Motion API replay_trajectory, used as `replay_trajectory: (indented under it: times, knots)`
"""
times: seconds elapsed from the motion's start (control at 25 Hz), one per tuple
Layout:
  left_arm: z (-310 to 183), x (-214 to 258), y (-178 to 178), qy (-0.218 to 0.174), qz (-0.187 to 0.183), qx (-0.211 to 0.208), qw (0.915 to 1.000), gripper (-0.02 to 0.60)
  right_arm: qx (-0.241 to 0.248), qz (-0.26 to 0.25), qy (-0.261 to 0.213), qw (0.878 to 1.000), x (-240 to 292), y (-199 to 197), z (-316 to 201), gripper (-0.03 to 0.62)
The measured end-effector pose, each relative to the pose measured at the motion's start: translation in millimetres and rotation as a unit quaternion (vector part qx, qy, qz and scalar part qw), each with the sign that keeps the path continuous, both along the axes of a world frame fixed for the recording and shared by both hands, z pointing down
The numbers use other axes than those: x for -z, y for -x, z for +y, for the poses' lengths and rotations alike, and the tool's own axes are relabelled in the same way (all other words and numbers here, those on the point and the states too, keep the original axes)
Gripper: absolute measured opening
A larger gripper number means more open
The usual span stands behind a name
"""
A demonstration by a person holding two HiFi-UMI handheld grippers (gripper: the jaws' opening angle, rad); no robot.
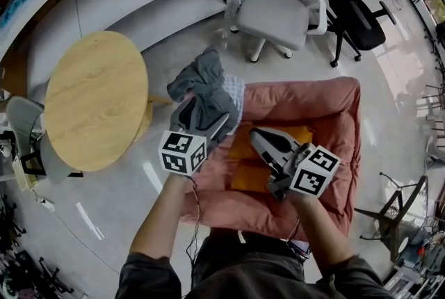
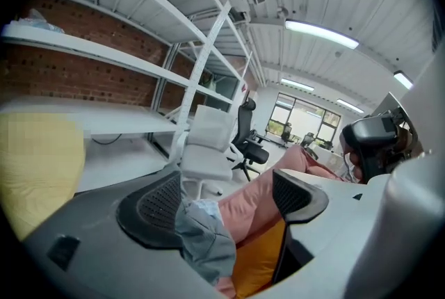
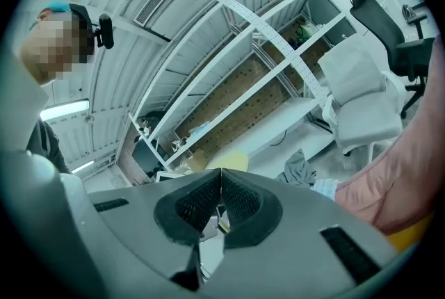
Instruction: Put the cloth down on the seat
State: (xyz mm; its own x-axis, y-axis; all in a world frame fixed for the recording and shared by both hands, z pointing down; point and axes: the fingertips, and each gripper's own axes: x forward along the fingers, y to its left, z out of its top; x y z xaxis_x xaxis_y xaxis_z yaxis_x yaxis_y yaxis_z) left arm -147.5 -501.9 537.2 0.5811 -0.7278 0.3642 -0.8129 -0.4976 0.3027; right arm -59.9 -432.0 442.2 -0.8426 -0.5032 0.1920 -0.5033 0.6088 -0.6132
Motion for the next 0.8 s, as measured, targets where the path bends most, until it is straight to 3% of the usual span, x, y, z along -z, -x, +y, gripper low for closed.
replay_trajectory:
  times: [0.2,0.36,0.52,0.8]
  knots:
    - [18.2,15.3,-1.6,-0.019,-0.004,-0.005,0.9998,0.181,-0.003,0.008,-0.020,1.000,8.3,0.9,0.0,0.015]
    - [32.5,31.8,-7.0,-0.033,-0.007,-0.006,0.9994,0.059,-0.001,0.014,-0.032,0.999,18.3,0.7,2.2,0.015]
    - [44.9,45.8,-10.2,-0.043,-0.008,-0.004,0.9990,0.011,0.002,0.017,-0.042,0.999,25.7,-0.9,5.9,0.015]
    - [67.7,60.0,-12.6,-0.046,0.002,-0.002,0.9989,0.010,0.005,0.028,-0.057,0.998,34.0,-1.4,15.6,0.015]
